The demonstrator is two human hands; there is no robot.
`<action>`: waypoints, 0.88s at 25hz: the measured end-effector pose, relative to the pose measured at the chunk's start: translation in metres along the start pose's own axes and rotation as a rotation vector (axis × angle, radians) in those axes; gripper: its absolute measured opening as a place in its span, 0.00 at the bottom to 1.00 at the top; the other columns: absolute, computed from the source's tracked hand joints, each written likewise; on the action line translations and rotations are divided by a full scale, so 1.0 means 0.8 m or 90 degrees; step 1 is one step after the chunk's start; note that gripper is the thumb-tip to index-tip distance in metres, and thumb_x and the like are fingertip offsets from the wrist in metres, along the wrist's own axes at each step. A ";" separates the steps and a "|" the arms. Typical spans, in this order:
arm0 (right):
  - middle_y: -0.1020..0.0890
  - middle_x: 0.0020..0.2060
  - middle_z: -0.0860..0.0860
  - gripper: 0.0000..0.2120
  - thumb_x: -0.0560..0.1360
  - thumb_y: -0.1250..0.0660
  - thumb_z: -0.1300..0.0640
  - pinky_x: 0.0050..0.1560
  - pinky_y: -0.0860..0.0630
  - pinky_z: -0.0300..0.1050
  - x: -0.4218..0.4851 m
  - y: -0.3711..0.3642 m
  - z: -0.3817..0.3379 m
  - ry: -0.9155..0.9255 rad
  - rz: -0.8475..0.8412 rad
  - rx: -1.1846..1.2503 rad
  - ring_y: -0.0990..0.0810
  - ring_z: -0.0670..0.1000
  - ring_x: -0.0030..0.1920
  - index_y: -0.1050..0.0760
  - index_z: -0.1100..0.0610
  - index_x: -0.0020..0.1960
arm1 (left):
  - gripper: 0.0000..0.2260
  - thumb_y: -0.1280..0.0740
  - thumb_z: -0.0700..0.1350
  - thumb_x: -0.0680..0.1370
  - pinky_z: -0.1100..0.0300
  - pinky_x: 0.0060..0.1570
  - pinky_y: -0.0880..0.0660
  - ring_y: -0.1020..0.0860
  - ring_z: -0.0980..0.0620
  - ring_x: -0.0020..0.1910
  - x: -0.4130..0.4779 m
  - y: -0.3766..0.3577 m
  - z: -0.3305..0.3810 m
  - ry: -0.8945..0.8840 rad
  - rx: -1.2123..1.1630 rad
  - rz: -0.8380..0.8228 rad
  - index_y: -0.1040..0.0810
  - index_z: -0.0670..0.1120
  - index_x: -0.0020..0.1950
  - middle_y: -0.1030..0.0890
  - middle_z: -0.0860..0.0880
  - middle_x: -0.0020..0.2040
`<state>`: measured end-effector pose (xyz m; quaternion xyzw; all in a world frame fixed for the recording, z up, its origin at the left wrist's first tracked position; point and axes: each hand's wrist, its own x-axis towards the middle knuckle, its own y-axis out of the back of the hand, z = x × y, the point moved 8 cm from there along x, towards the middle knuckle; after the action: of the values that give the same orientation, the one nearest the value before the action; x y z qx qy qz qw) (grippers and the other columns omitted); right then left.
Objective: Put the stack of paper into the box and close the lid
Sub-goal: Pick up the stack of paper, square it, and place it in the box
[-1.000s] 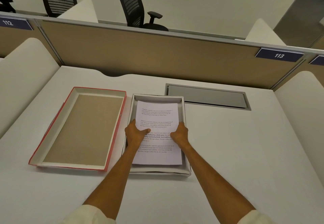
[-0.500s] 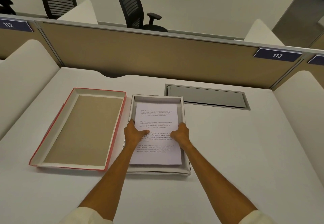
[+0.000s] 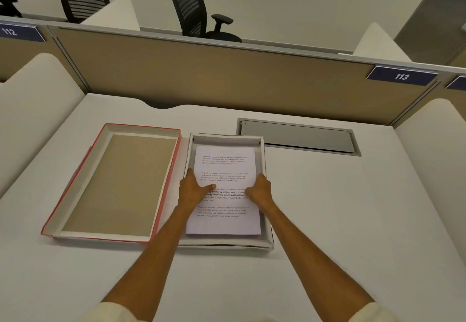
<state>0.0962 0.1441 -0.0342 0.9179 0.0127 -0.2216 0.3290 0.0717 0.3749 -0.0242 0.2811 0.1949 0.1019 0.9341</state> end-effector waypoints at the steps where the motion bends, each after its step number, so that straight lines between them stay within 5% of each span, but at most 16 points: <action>1: 0.22 0.56 0.60 0.19 0.73 0.30 0.67 0.45 0.25 0.38 0.000 0.002 -0.005 0.022 0.001 -0.022 0.20 0.57 0.54 0.31 0.66 0.60 | 0.29 0.21 0.45 0.69 0.54 0.55 0.24 0.22 0.40 0.62 -0.004 0.003 0.009 -0.030 0.014 0.005 0.31 0.39 0.64 0.22 0.40 0.64; 4: 0.20 0.56 0.58 0.18 0.73 0.29 0.66 0.36 0.27 0.33 0.006 0.016 -0.033 0.114 0.027 -0.030 0.19 0.56 0.53 0.31 0.64 0.60 | 0.31 0.22 0.46 0.70 0.59 0.54 0.27 0.22 0.45 0.63 -0.030 0.020 0.033 -0.068 -0.047 0.018 0.30 0.40 0.69 0.22 0.45 0.65; 7: 0.21 0.62 0.57 0.22 0.74 0.28 0.62 0.46 0.27 0.35 0.026 0.033 -0.078 0.213 0.021 -0.032 0.20 0.57 0.59 0.30 0.63 0.65 | 0.34 0.20 0.46 0.66 0.56 0.49 0.19 0.18 0.46 0.57 -0.069 -0.002 0.016 0.198 -0.408 -0.168 0.27 0.39 0.68 0.20 0.42 0.63; 11: 0.25 0.68 0.57 0.26 0.76 0.30 0.58 0.65 0.29 0.45 0.062 0.023 -0.126 0.295 -0.079 -0.168 0.26 0.57 0.67 0.33 0.60 0.71 | 0.26 0.23 0.34 0.69 0.39 0.52 0.19 0.19 0.29 0.55 -0.150 -0.055 0.006 0.501 -0.681 -0.363 0.27 0.40 0.65 0.26 0.30 0.64; 15: 0.28 0.71 0.56 0.26 0.78 0.33 0.59 0.70 0.31 0.50 0.096 0.000 -0.142 0.321 -0.146 -0.296 0.29 0.57 0.71 0.34 0.57 0.74 | 0.24 0.25 0.32 0.71 0.28 0.60 0.29 0.23 0.26 0.59 -0.172 -0.078 0.003 0.539 -0.817 -0.397 0.25 0.48 0.63 0.22 0.31 0.62; 22: 0.23 0.64 0.59 0.19 0.79 0.37 0.62 0.65 0.28 0.50 0.142 -0.032 -0.161 0.303 -0.191 -0.384 0.24 0.60 0.64 0.28 0.61 0.69 | 0.24 0.24 0.33 0.70 0.23 0.57 0.30 0.26 0.27 0.62 -0.160 -0.081 -0.011 0.564 -0.780 -0.353 0.24 0.48 0.62 0.23 0.37 0.64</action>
<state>0.2457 0.2284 -0.0086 0.7936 0.2867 -0.0353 0.5355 -0.0427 0.2875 -0.0286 -0.4066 0.5192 0.0570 0.7495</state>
